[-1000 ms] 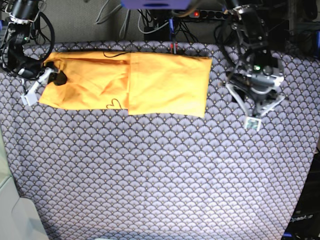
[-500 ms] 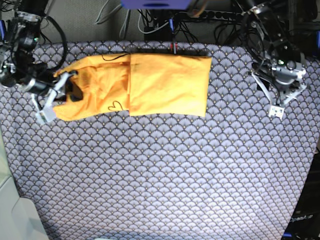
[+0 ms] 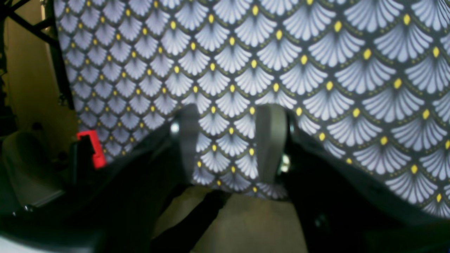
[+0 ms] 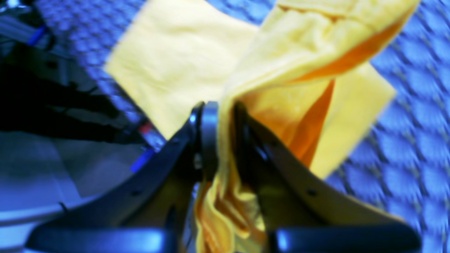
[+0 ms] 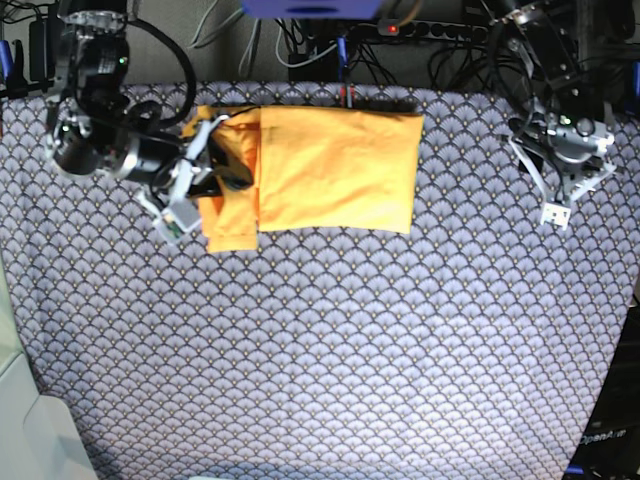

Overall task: Fold the T-shirt properly
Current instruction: 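Grasp the loose end of the yellow strip with the right gripper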

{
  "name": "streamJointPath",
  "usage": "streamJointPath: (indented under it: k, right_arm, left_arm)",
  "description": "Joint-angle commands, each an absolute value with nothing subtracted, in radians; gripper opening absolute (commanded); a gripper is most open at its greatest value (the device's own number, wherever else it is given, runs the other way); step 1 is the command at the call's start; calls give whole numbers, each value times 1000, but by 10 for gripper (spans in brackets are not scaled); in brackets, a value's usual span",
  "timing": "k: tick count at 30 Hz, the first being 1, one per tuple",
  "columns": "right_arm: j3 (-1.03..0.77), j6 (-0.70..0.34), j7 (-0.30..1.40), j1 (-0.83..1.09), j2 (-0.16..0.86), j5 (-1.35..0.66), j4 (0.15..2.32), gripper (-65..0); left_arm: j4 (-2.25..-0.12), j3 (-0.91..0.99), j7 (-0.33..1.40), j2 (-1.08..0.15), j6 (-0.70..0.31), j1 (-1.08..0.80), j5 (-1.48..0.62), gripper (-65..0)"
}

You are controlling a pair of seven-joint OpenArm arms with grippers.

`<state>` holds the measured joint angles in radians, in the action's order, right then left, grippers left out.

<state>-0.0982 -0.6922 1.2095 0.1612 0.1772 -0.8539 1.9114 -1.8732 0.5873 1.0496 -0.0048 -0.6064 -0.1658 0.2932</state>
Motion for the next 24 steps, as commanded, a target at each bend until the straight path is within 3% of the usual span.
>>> streamJointPath:
  k: [1,12,15,19,24]
  right_arm:
    - [-85,-698,1181,150,183,-881,1926,-593]
    - [87,-630,1130,99,176,-794,1923,-592]
    - [127,-630,1121,97,147,-705,1922,-592]
    - [183,-630,1125,68,96,-619,1893,-592]
    - [200,-630,1121,7,42,-611,1768,-592]
  left_arm:
    - [-1890,588,1038,-15,-602,-159,292,-387]
    - [-1900,619,1044,-36,-602,-177,292,-387]
    - [-1899,685,1036,-38,-605,-174,291,-386]
    - [-1894,773,1036,-44,-698,-157,292,-387]
    - [-1891,875,1038,-44,-698,-137,298,-387]
